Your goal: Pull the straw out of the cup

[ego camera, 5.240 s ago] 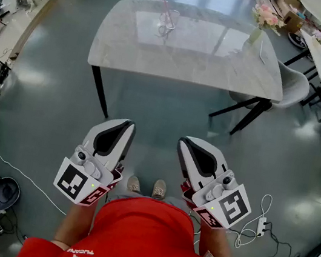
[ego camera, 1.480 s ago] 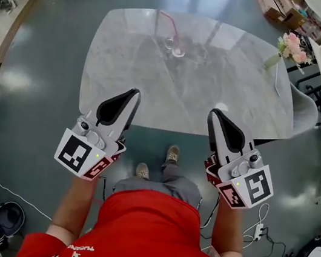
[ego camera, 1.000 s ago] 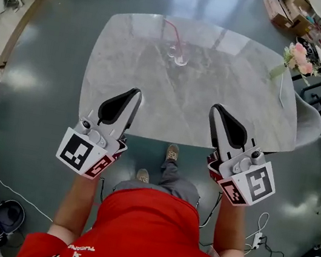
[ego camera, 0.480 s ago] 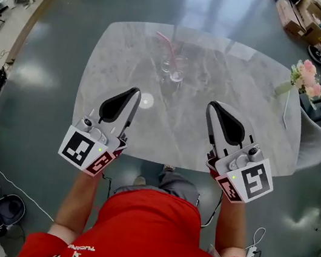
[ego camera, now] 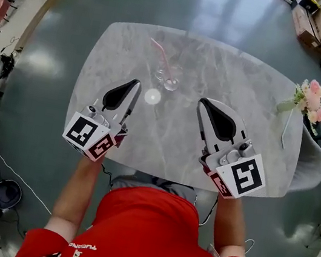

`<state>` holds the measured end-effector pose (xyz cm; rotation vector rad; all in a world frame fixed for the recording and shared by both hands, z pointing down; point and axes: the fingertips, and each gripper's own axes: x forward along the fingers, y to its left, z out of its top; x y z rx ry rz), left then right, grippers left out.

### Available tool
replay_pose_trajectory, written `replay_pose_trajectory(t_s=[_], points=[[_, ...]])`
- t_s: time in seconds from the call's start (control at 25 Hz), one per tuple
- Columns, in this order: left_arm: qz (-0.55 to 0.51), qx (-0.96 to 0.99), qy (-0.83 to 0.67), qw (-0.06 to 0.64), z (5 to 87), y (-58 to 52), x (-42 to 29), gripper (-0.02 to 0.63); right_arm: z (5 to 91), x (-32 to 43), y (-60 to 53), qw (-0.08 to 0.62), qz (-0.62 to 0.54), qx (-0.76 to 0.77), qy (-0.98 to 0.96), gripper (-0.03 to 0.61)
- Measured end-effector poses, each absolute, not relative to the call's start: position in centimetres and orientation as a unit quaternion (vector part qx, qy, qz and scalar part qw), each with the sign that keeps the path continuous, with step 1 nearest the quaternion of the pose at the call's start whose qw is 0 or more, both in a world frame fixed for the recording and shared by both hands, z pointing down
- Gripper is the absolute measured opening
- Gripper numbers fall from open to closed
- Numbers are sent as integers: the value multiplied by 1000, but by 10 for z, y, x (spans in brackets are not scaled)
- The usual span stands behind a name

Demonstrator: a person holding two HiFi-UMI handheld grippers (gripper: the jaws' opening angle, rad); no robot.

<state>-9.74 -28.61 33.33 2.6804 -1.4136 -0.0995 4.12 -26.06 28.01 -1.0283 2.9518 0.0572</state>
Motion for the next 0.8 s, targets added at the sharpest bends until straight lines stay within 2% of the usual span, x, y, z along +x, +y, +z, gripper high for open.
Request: replay_pose_trajectory(t_s=[0.6,0.8], points=[[31,883,-460,87,396,-368,-83,9,298,42,-301,-12,3,-346,938,0],[47,886,-450,104,420,-389,-77,46,304,46,-303,-20,-1,-361,932,2]])
